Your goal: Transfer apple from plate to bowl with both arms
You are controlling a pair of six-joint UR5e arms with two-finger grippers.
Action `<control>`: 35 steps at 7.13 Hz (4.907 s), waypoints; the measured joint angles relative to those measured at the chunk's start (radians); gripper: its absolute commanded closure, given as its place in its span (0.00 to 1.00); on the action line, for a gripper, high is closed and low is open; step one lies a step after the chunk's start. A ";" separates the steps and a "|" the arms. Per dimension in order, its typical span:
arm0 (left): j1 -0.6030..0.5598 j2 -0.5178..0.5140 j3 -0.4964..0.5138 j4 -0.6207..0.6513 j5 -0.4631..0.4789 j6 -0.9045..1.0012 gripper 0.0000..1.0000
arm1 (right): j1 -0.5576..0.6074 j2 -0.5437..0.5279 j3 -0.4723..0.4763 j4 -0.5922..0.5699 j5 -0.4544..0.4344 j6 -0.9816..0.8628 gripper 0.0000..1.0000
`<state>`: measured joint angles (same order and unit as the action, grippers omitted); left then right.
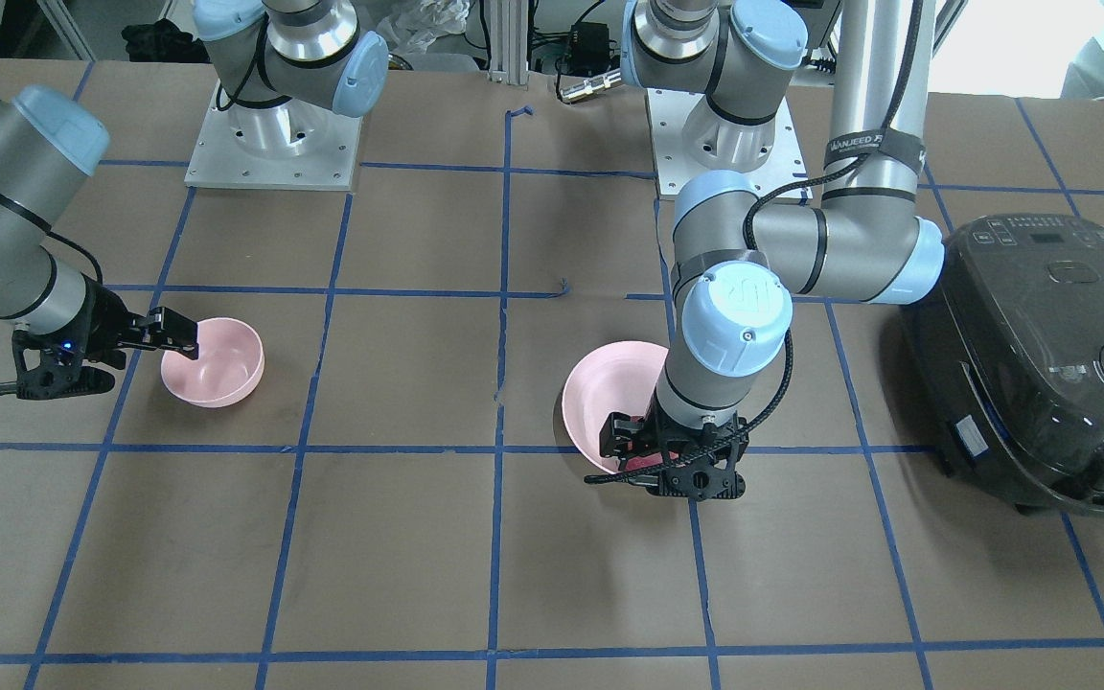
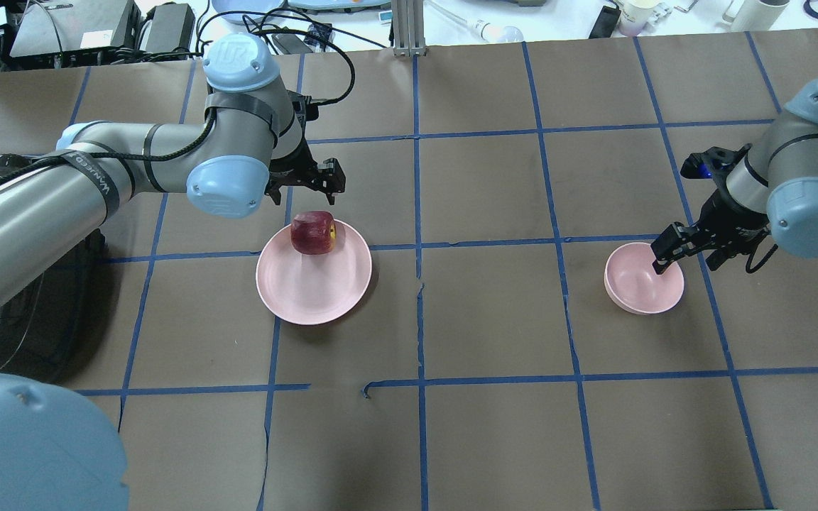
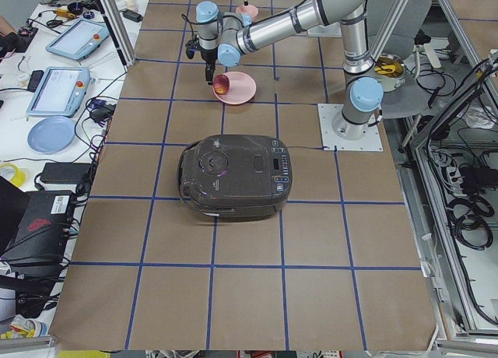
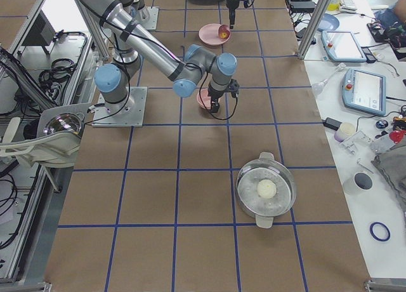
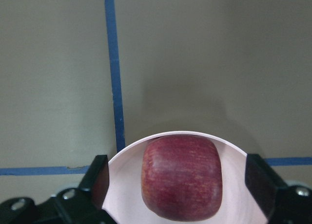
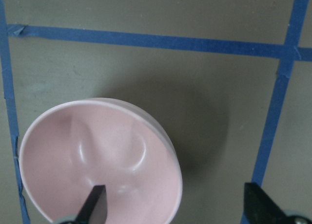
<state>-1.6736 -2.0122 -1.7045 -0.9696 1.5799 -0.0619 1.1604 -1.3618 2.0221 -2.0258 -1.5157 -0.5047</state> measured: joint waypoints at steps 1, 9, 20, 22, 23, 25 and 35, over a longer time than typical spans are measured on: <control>-0.002 -0.011 -0.020 0.008 -0.001 0.003 0.04 | -0.003 0.015 0.018 -0.022 0.003 -0.001 0.10; -0.014 0.032 -0.057 0.010 0.004 -0.035 0.94 | 0.004 0.027 0.022 -0.026 0.033 0.013 1.00; 0.003 0.097 0.029 -0.131 0.046 -0.012 1.00 | 0.375 0.075 -0.036 0.042 0.200 0.578 0.31; -0.009 0.092 0.024 -0.131 0.044 -0.039 1.00 | 0.374 0.070 -0.032 0.040 0.198 0.582 0.00; -0.029 0.095 0.023 -0.131 0.039 -0.076 1.00 | 0.373 0.059 -0.036 0.041 0.191 0.587 0.00; -0.102 0.105 0.024 -0.130 0.026 -0.180 1.00 | 0.368 0.009 -0.089 0.058 0.132 0.588 0.00; -0.510 -0.059 0.151 -0.079 -0.009 -0.787 1.00 | 0.109 -0.035 -0.303 0.210 -0.006 0.395 0.00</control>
<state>-2.1832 -2.0716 -1.5533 -1.0486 1.5711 -0.8493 1.2693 -1.3966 1.7190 -1.8159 -1.5214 -0.1099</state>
